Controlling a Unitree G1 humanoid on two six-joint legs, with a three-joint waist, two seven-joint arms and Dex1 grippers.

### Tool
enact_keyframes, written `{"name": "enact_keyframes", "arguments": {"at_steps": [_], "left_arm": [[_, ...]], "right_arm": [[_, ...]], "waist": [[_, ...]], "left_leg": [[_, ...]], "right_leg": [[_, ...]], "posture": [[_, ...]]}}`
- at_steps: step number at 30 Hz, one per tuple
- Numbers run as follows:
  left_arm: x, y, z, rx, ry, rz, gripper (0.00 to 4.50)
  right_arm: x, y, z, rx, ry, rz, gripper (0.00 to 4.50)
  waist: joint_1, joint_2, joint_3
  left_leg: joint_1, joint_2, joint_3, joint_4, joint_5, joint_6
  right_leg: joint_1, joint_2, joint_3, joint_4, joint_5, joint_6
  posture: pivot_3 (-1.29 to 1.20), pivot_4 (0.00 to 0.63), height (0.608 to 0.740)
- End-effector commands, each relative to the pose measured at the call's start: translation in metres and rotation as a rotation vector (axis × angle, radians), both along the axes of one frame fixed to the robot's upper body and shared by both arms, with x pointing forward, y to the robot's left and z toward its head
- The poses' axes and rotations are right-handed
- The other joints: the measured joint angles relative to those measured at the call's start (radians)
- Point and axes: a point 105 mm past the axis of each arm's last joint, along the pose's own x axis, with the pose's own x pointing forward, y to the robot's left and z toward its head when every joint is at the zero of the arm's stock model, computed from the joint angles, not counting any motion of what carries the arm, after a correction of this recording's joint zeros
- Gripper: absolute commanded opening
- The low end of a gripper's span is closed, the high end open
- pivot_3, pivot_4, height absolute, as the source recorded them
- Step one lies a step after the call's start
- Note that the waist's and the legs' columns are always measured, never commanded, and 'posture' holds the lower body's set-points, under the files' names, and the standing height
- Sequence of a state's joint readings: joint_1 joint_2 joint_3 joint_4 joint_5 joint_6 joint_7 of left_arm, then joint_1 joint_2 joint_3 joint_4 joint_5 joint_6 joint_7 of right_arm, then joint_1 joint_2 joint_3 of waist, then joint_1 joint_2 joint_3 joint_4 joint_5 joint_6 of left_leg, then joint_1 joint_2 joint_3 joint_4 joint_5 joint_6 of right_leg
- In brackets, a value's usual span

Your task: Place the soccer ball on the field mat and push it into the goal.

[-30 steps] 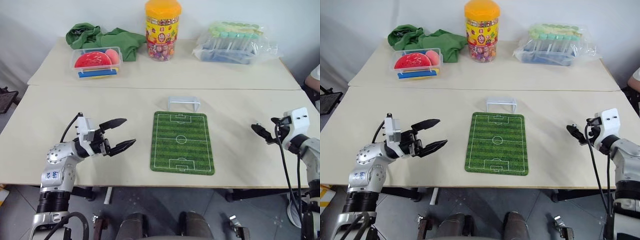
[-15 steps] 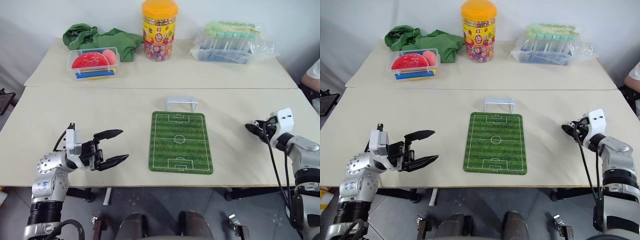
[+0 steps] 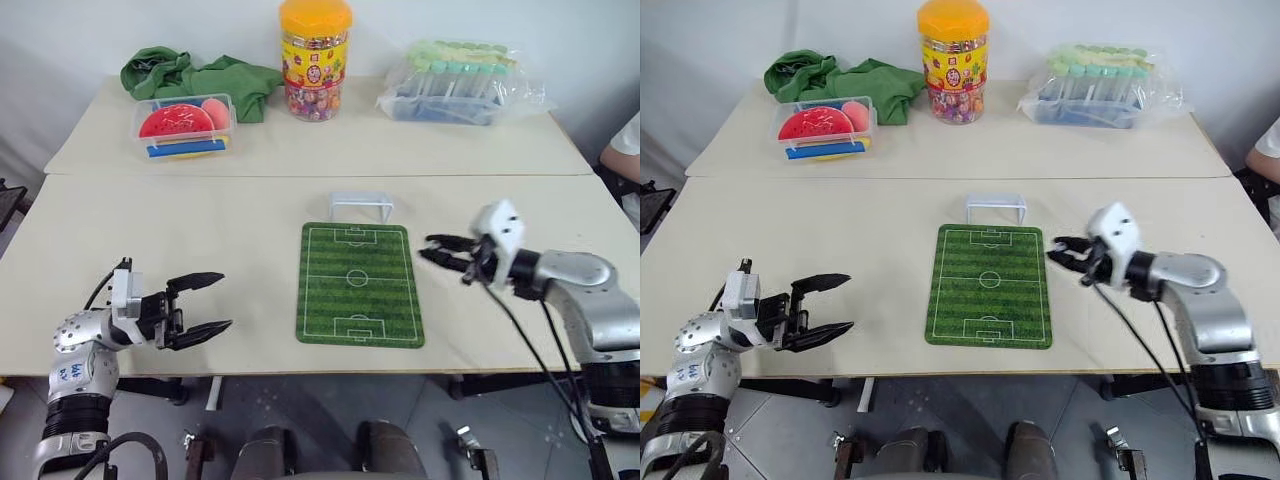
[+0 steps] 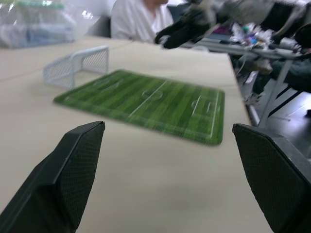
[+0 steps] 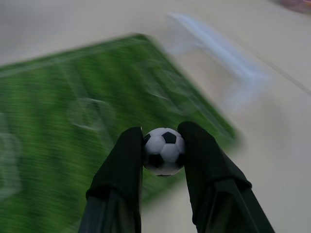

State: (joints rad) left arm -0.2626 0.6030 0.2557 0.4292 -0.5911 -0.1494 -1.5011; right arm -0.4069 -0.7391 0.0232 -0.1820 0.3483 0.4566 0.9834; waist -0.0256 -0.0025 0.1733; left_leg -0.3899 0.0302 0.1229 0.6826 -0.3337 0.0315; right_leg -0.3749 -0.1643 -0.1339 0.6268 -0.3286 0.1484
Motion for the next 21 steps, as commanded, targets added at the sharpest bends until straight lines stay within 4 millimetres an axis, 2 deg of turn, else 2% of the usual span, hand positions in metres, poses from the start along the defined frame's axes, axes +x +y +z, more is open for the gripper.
{"name": "enact_keyframes", "arguments": {"at_steps": [1,2,4,10,21], "left_arm": [[-0.005,0.001,0.000,0.040,-0.033,-0.050,4.50],[-0.005,0.002,0.000,0.042,-0.038,-0.041,4.50],[-0.007,0.004,-0.003,0.054,-0.039,-0.032,4.50],[-0.013,0.003,-0.011,0.088,-0.023,-0.045,4.50],[-0.018,0.000,-0.010,0.067,-0.030,-0.011,4.50]], "right_arm": [[-0.019,0.031,-0.004,-0.041,0.017,0.158,0.85],[-0.029,0.044,-0.012,-0.067,0.041,0.247,0.85],[-0.041,0.057,-0.025,-0.119,0.080,0.361,0.85],[-0.039,0.057,-0.048,-0.183,0.101,0.435,0.85],[-0.033,0.064,-0.060,-0.192,0.118,0.469,0.85]], "waist": [[0.005,0.000,0.000],[0.005,0.000,0.000],[0.003,0.000,0.000],[-0.002,0.000,0.000],[-0.002,0.000,0.000]], "left_leg": [[0.000,0.000,-0.001,0.000,0.000,0.000],[0.000,-0.001,-0.001,0.000,0.000,0.000],[-0.001,-0.001,-0.001,0.000,0.000,0.000],[-0.001,-0.001,0.000,0.000,0.000,0.000],[0.000,0.000,-0.001,0.000,0.000,0.000]], "right_leg": [[0.000,0.000,0.000,0.000,0.000,0.000],[0.000,0.000,-0.001,0.000,0.000,0.000],[0.000,0.000,-0.001,0.000,0.000,0.000],[0.000,0.000,-0.001,0.000,0.000,0.000],[0.000,0.000,-0.001,0.000,0.000,0.000]], "posture": [[0.00,0.150,0.740],[0.00,0.150,0.740],[0.00,0.150,0.740],[0.00,0.150,0.740],[0.00,0.150,0.740]]}}
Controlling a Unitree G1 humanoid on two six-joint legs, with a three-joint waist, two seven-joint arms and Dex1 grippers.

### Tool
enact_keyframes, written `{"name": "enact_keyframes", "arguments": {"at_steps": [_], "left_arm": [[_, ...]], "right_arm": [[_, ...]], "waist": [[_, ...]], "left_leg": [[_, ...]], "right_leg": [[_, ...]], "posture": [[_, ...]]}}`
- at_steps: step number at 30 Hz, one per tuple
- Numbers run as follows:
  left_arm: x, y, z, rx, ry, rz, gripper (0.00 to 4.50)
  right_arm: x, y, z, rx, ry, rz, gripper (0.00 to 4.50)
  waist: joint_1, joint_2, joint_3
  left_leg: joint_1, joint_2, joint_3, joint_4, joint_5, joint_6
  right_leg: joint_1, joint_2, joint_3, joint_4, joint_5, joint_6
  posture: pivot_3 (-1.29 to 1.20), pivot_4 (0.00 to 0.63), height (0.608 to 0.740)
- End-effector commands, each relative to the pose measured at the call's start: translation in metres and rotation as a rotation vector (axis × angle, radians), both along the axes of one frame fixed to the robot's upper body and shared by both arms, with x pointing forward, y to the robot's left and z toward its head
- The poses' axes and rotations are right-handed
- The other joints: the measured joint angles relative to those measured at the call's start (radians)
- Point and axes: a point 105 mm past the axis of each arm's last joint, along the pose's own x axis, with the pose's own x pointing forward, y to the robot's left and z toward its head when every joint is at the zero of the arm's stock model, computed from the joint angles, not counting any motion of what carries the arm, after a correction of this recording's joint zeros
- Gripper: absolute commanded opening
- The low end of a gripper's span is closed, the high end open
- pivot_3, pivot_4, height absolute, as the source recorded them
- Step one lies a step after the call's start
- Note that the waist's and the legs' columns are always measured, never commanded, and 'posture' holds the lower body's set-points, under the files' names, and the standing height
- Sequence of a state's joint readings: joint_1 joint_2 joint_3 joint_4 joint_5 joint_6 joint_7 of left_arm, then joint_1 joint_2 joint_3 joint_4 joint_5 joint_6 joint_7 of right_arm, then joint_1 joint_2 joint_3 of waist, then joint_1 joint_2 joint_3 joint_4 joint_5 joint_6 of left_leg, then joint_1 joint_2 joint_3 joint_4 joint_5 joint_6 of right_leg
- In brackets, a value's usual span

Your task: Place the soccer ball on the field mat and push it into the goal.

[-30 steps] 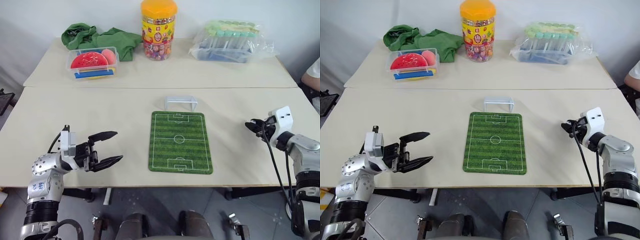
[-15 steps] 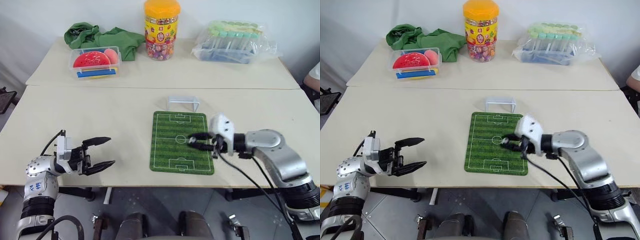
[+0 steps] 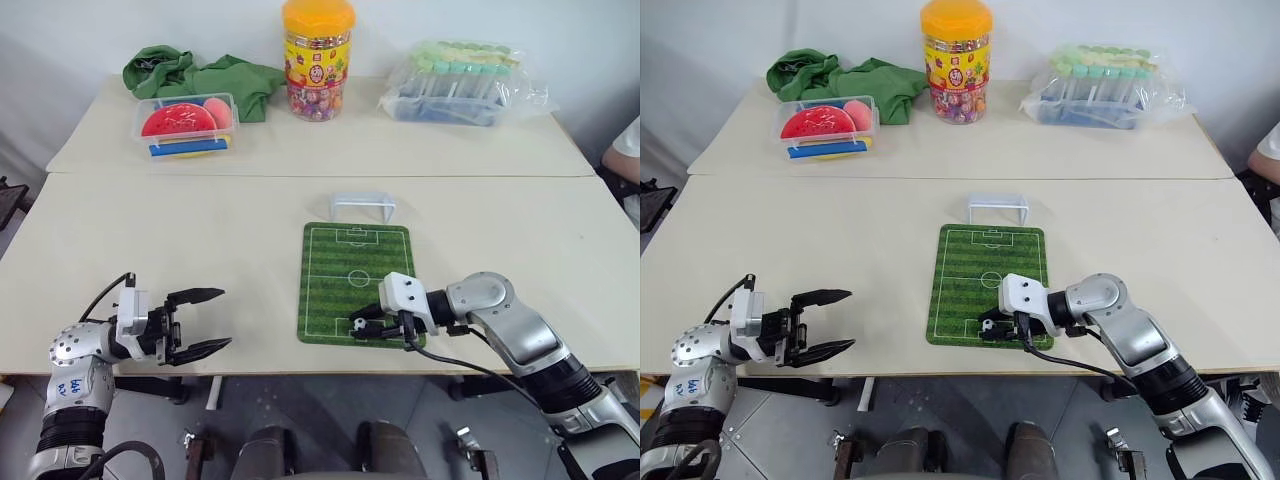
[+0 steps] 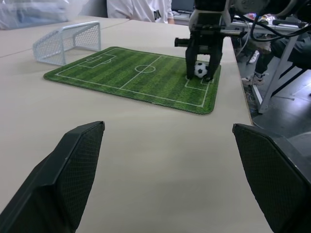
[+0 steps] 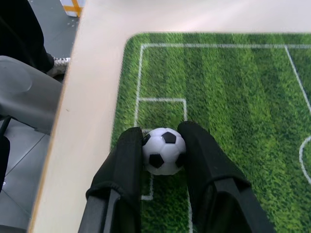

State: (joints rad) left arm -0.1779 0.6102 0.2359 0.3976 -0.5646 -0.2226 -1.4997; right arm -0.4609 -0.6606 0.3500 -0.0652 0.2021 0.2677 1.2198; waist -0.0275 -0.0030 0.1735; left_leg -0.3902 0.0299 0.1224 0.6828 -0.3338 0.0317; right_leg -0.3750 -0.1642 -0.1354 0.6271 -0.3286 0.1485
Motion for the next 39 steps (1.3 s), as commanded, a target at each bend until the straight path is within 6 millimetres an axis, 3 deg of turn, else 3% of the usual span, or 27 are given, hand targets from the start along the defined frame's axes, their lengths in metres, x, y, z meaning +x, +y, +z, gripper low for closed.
{"name": "enact_keyframes", "arguments": {"at_steps": [1,4,10,26,33,36,39], "left_arm": [[-0.003,-0.001,0.008,-0.006,-0.038,-0.010,4.50],[-0.002,-0.002,0.008,-0.008,-0.039,-0.007,4.50],[0.002,-0.004,0.010,-0.012,-0.043,-0.003,4.50],[0.008,-0.011,0.011,-0.022,-0.052,-0.016,4.50],[0.008,-0.010,0.010,-0.020,-0.048,-0.016,4.50],[0.007,-0.010,0.010,-0.020,-0.043,-0.023,4.50],[0.007,-0.010,0.010,-0.022,-0.042,-0.027,4.50]], "right_arm": [[-0.002,0.004,0.004,0.002,-0.017,0.039,0.85],[-0.002,0.003,0.001,-0.008,-0.013,0.044,0.85],[-0.004,0.002,0.000,-0.013,-0.021,0.052,2.74],[-0.009,0.005,0.021,0.009,-0.085,0.074,2.74],[0.003,0.008,0.058,0.102,-0.191,-0.032,2.74],[-0.013,0.006,0.053,0.108,-0.115,-0.006,2.15],[-0.026,0.003,0.044,0.092,-0.073,0.017,1.11]], "waist": [[0.000,0.000,0.000],[0.000,0.000,0.000],[0.000,0.000,0.000],[0.000,0.000,0.000],[0.000,0.000,0.000],[0.002,0.000,0.000],[0.006,0.000,0.000]], "left_leg": [[0.000,0.000,0.000,0.000,0.000,0.000],[0.000,0.000,0.000,0.000,0.000,0.000],[0.000,0.000,0.000,0.000,0.000,0.000],[0.000,0.000,0.000,0.000,0.000,0.000],[0.000,0.000,0.000,0.000,0.000,0.000],[0.000,0.000,-0.001,0.000,0.000,0.000],[0.000,0.000,-0.002,0.000,0.000,0.000]], "right_leg": [[0.000,0.000,0.000,0.000,0.000,0.000],[0.000,0.000,0.000,0.000,0.000,0.000],[0.000,0.000,0.000,0.000,0.000,0.000],[0.000,0.000,0.000,0.000,0.000,0.000],[0.000,0.000,0.000,0.000,0.000,0.000],[0.000,0.000,0.000,0.000,0.000,0.000],[0.000,0.000,-0.001,0.000,0.000,0.000]], "posture": [[0.00,0.150,0.740],[0.00,0.150,0.740],[0.00,0.150,0.740],[0.00,0.150,0.740],[0.00,0.150,0.740],[0.00,0.150,0.740],[0.00,0.150,0.740]]}}
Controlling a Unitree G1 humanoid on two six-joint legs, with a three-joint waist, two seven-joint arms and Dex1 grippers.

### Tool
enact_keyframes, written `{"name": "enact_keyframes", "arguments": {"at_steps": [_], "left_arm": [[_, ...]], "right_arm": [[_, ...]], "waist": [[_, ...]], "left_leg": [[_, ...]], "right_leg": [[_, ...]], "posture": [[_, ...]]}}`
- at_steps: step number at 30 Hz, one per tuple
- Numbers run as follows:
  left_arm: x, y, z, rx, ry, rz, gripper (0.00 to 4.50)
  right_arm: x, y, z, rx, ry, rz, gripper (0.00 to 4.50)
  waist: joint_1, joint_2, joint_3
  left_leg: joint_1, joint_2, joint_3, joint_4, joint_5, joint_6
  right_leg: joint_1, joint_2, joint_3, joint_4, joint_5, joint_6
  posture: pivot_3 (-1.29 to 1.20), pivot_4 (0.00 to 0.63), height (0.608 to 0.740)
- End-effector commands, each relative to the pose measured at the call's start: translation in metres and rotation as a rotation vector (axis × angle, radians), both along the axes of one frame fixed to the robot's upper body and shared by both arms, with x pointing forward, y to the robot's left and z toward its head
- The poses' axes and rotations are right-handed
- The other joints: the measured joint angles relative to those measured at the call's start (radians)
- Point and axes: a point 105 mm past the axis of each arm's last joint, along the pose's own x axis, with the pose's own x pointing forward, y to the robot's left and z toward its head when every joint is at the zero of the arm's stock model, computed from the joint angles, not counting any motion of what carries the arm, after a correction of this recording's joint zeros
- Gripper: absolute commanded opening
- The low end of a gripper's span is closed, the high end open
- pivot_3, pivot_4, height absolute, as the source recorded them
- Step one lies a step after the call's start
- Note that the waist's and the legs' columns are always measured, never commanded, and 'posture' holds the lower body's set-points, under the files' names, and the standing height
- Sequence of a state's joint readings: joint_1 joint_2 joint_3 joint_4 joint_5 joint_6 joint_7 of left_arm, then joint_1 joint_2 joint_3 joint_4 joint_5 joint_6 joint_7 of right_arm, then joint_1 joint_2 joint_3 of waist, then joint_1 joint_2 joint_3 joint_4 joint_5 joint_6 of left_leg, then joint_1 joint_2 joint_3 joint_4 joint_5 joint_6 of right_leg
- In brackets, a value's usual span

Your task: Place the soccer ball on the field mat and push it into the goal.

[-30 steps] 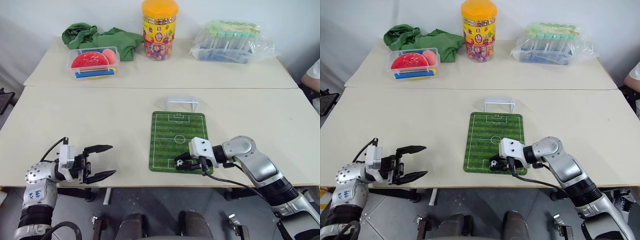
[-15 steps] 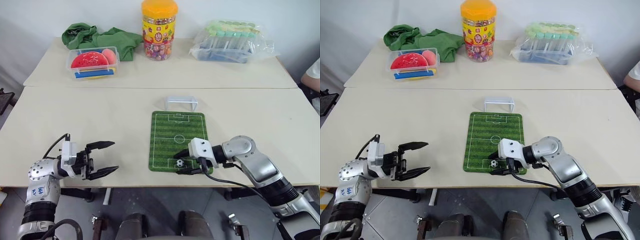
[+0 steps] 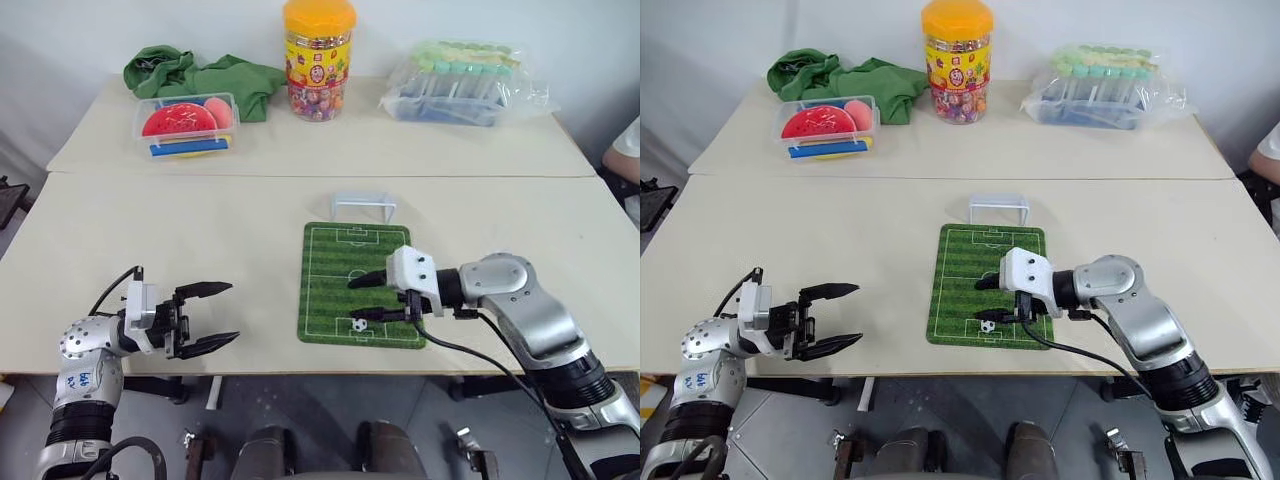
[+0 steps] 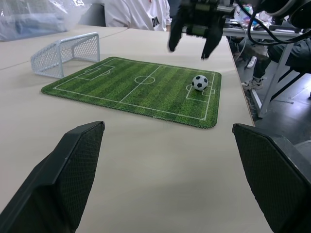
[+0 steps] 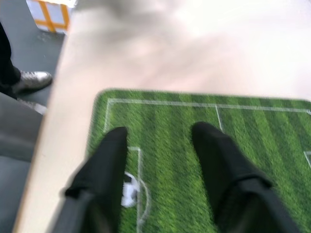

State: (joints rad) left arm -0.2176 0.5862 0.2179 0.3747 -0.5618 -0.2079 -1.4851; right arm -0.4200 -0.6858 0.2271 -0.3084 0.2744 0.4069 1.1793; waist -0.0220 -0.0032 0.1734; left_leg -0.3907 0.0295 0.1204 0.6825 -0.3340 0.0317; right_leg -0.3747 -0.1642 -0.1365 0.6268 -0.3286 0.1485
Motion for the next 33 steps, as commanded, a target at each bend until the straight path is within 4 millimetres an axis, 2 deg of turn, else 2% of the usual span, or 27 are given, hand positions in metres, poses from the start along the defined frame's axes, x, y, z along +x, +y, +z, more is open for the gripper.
{"name": "enact_keyframes", "arguments": {"at_steps": [1,3,5,8,12,14,18,21,23,27,29,31,33], "left_arm": [[-0.001,0.002,0.002,-0.003,-0.010,-0.003,4.50],[-0.001,0.002,0.003,-0.005,-0.007,-0.010,4.50],[-0.003,0.004,0.004,-0.007,0.001,-0.016,4.50],[-0.006,0.007,0.005,-0.004,0.011,-0.022,4.50],[-0.006,0.009,0.004,0.002,0.012,-0.015,4.50],[-0.006,0.009,0.004,0.002,0.011,-0.013,4.50],[-0.003,0.008,0.005,0.002,0.003,-0.007,4.50],[0.000,0.008,0.006,0.005,-0.003,-0.003,4.50],[0.003,0.008,0.008,0.005,-0.011,0.005,4.50],[0.013,0.010,0.009,0.005,-0.028,0.050,4.50],[0.018,0.011,0.012,-0.005,-0.034,0.065,4.50],[0.027,0.013,0.023,-0.049,-0.071,0.109,4.50],[0.034,0.016,0.034,-0.094,-0.101,0.141,4.50]], "right_arm": [[-0.016,-0.002,-0.004,-0.014,0.023,0.047,0.83],[-0.022,-0.004,-0.014,-0.043,0.042,0.059,0.10],[-0.030,-0.004,-0.028,-0.068,0.070,0.090,0.04],[-0.029,-0.001,-0.036,-0.063,0.083,0.097,0.04],[-0.021,0.001,-0.040,-0.053,0.083,0.089,0.04],[-0.008,0.002,-0.037,-0.038,0.061,0.058,0.04],[0.028,-0.006,-0.022,-0.022,-0.024,-0.044,0.04],[0.069,-0.023,0.011,0.020,-0.150,-0.198,0.04],[0.088,-0.035,0.031,0.044,-0.215,-0.281,0.04],[0.105,-0.058,0.062,0.093,-0.299,-0.394,0.04],[0.107,-0.064,0.070,0.112,-0.315,-0.416,0.04],[0.108,-0.074,0.081,0.143,-0.319,-0.450,0.04],[0.103,-0.086,0.083,0.144,-0.299,-0.461,0.04]], "waist": [[0.000,0.000,0.000],[-0.002,0.000,0.000],[-0.004,0.000,0.000],[-0.007,0.000,0.000],[-0.006,0.000,0.000],[-0.006,0.000,0.000],[-0.006,0.000,0.000],[-0.007,0.000,0.000],[-0.006,0.000,0.000],[-0.005,0.000,0.000],[-0.006,0.000,0.000],[-0.006,0.000,0.000],[-0.006,0.000,0.000]], "left_leg": [[0.000,0.000,0.000,0.000,0.000,0.000],[0.000,-0.001,0.001,0.000,0.000,0.000],[0.000,0.000,0.001,0.000,0.000,0.000],[0.000,0.000,0.002,0.000,0.000,0.000],[0.001,0.000,0.002,0.000,0.000,0.000],[0.001,0.000,0.002,0.001,0.000,0.000],[0.001,0.000,0.002,0.001,0.000,0.000],[0.001,0.000,0.002,0.001,0.000,0.000],[0.000,0.000,0.002,0.001,0.000,0.000],[0.000,0.000,0.001,0.000,0.000,0.000],[0.000,0.000,0.001,0.000,0.000,0.000],[0.000,0.000,0.001,0.000,0.000,0.000],[0.000,0.000,0.001,0.000,0.000,0.000]], "right_leg": [[0.000,0.000,0.000,0.000,0.000,0.000],[0.000,0.000,0.001,-0.001,0.000,0.000],[0.000,0.000,0.001,0.000,0.000,0.000],[0.000,0.000,0.001,0.000,0.000,0.000],[0.000,0.000,0.001,0.000,0.000,0.000],[0.000,0.000,0.001,0.000,0.000,0.000],[0.000,0.000,0.001,0.000,0.000,0.000],[0.000,0.000,0.001,0.000,0.000,0.000],[0.000,0.000,0.001,0.000,0.000,0.000],[0.000,0.000,0.000,0.001,0.000,0.000],[0.000,0.000,0.000,0.000,0.000,0.000],[0.000,0.000,0.000,0.000,0.000,0.000],[0.000,0.000,0.000,0.000,0.000,0.000]], "posture": [[0.00,0.150,0.740],[0.00,0.150,0.740],[0.00,0.150,0.740],[0.00,0.150,0.740],[0.00,0.150,0.740],[0.00,0.150,0.740],[0.00,0.150,0.740],[0.00,0.150,0.740],[0.00,0.150,0.740],[0.00,0.150,0.740],[0.00,0.150,0.740],[0.00,0.150,0.740],[0.00,0.150,0.740]]}}
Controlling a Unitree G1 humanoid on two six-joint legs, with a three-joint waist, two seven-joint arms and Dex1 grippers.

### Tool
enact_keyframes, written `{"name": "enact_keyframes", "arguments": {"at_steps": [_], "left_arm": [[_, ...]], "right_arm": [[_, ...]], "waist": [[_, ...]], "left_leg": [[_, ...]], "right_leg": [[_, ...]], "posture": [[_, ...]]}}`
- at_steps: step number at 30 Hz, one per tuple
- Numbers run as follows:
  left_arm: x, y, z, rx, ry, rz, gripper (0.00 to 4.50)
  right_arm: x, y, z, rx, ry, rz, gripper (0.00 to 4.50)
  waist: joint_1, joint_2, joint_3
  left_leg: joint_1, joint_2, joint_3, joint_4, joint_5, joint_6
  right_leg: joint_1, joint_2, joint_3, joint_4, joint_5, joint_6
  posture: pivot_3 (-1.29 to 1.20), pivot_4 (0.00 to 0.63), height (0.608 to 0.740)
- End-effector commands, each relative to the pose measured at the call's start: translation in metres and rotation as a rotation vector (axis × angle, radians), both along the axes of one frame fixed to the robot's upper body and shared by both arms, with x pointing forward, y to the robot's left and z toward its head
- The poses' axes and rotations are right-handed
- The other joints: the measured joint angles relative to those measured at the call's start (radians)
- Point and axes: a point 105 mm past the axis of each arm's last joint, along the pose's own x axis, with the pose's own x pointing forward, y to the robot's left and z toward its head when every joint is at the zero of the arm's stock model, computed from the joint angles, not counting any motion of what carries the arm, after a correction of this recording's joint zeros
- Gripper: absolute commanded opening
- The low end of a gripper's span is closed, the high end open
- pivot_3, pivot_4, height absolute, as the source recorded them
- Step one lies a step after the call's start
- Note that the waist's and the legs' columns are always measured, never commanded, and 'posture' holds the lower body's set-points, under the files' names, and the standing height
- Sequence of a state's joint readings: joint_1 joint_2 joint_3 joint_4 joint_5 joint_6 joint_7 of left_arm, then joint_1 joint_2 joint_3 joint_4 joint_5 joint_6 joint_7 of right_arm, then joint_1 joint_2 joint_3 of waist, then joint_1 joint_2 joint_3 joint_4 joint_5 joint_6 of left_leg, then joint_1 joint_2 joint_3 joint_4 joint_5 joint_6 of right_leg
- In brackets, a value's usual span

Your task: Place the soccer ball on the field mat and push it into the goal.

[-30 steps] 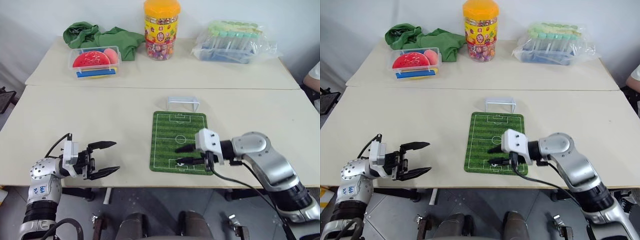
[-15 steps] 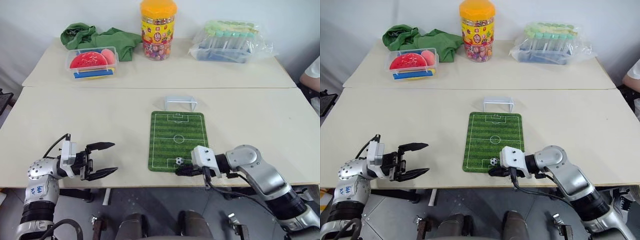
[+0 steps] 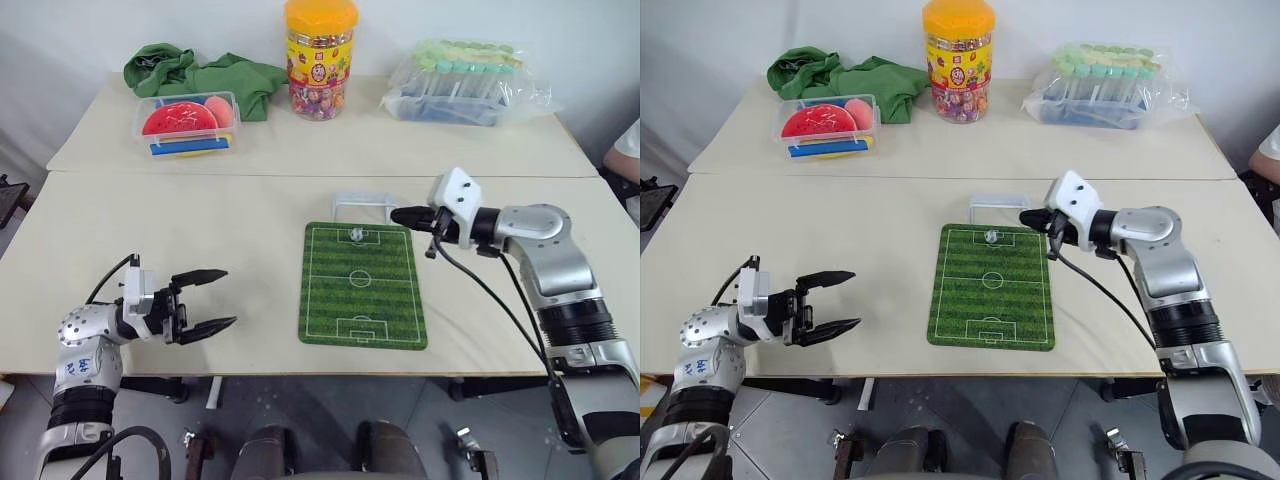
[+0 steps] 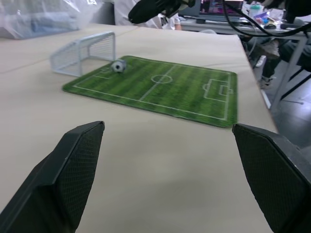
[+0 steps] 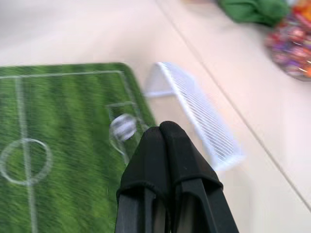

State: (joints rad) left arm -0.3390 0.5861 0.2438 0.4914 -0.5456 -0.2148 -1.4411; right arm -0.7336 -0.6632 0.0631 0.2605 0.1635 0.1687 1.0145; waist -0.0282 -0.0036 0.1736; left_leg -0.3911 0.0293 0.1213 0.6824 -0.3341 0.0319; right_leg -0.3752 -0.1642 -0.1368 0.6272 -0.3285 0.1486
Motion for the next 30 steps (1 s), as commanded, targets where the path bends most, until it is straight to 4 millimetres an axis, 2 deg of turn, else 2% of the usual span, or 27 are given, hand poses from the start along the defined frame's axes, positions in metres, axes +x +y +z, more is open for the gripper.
{"name": "enact_keyframes", "arguments": {"at_steps": [1,3,5,11,12,17,22,30], "left_arm": [[0.010,0.008,0.022,-0.070,-0.075,0.063,4.50],[0.011,0.013,0.034,-0.091,-0.098,0.079,4.50],[0.009,0.019,0.045,-0.095,-0.111,0.091,4.50],[-0.006,0.032,0.059,-0.053,-0.059,0.079,4.50],[-0.011,0.035,0.060,-0.041,-0.047,0.080,4.50],[-0.016,0.050,0.065,-0.032,-0.008,0.192,4.50],[-0.020,0.058,0.066,-0.030,0.014,0.253,4.50],[-0.022,0.056,0.062,-0.019,0.025,0.281,4.50]], "right_arm": [[-0.007,-0.020,0.021,0.027,-0.027,-0.014,0.04],[-0.021,-0.030,0.018,0.034,0.022,0.030,0.04],[-0.038,-0.045,0.014,0.047,0.087,0.075,0.58],[-0.061,-0.101,0.002,0.050,0.192,0.031,2.53],[-0.066,-0.111,-0.002,0.047,0.211,0.019,2.97],[-0.081,-0.140,-0.013,0.072,0.258,-0.017,4.48],[-0.086,-0.156,-0.026,0.078,0.298,-0.069,4.48],[-0.084,-0.156,-0.029,0.108,0.302,-0.121,4.48]], "waist": [[0.000,0.000,0.000],[0.001,0.000,0.000],[0.002,0.000,0.000],[-0.001,-0.001,0.001],[-0.001,-0.001,0.001],[0.000,-0.001,0.001],[0.000,-0.001,0.001],[0.001,-0.001,0.001]], "left_leg": [[0.000,0.000,0.000,0.000,0.000,0.000],[0.000,0.000,0.000,0.000,0.000,0.000],[0.000,0.000,-0.001,0.000,0.000,0.000],[0.000,0.000,0.002,0.000,0.000,0.000],[0.000,0.000,0.001,0.000,0.000,0.000],[0.001,0.001,0.002,0.000,0.000,0.000],[0.002,0.001,0.003,0.001,0.000,0.000],[0.002,0.001,0.003,0.001,0.000,0.000]], "right_leg": [[0.000,0.000,0.000,0.000,0.000,0.000],[0.000,0.000,0.000,0.000,0.000,0.000],[0.000,0.000,0.000,0.000,0.000,0.000],[0.000,0.000,0.001,-0.001,0.000,0.000],[0.000,0.000,0.001,-0.001,0.000,0.000],[0.001,0.000,0.002,-0.001,0.000,0.000],[0.001,0.000,0.003,-0.001,0.000,0.000],[0.001,0.000,0.003,-0.001,0.000,0.000]], "posture": [[0.00,0.150,0.740],[0.00,0.150,0.740],[0.00,0.150,0.740],[0.00,0.150,0.740],[0.00,0.150,0.740],[0.00,0.150,0.740],[0.00,0.150,0.740],[0.00,0.150,0.740]]}}
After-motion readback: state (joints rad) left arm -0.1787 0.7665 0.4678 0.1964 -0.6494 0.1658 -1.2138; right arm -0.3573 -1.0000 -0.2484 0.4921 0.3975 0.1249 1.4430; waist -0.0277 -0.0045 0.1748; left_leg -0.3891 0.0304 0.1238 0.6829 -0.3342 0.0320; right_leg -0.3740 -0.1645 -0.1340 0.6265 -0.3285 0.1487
